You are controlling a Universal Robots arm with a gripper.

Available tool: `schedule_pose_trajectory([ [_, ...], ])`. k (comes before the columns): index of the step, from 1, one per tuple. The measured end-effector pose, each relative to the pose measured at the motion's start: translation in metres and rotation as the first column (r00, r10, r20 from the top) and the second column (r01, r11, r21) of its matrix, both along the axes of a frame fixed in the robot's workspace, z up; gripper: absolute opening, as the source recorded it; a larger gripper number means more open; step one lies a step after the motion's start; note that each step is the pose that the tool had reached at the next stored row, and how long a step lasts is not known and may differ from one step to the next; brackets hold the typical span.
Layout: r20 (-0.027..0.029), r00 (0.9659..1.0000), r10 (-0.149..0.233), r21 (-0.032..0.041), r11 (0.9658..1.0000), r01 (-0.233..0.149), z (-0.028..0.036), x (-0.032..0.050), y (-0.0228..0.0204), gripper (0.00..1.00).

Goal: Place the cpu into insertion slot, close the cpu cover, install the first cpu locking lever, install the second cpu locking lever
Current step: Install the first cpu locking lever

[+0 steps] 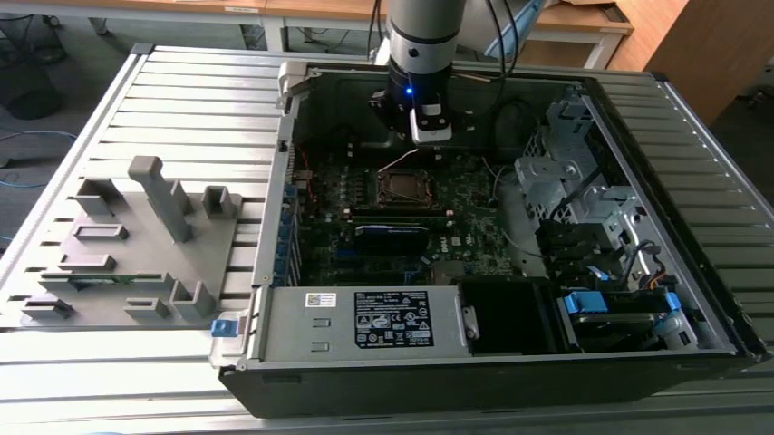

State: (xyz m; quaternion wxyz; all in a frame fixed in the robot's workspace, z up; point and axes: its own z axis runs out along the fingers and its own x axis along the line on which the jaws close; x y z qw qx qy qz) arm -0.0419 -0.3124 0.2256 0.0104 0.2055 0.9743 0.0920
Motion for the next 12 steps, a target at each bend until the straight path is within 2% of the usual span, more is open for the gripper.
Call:
schedule_pose_trajectory([
  [1, 0.0001, 1.0000, 0.000, 0.0022, 1.0000, 0.000, 0.0000, 0.0000, 0.0000, 0.10],
  [2, 0.0001, 1.0000, 0.000, 0.0075, 1.0000, 0.000, -0.0001, 0.0000, 0.0000, 0.10],
  [4, 0.0001, 1.0000, 0.000, 0.0274, 0.9996, 0.000, -0.0002, -0.0003, 0.0000, 0.10],
  [5, -0.0001, 1.0000, 0.000, 0.0403, 0.9992, 0.000, -0.0002, -0.0005, 0.0000, 0.10],
  [6, 0.0000, 1.0000, 0.000, 0.0477, 0.9989, 0.000, -0.0002, -0.0005, 0.0000, 0.10],
  [9, 0.0009, 1.0000, 0.000, 0.0482, 0.9988, 0.000, -0.0002, -0.0009, -0.0002, 0.10],
  [12, 0.0076, 1.0000, 0.000, 0.0481, 0.9988, 0.000, -0.0002, -0.0030, -0.0028, 0.10],
])
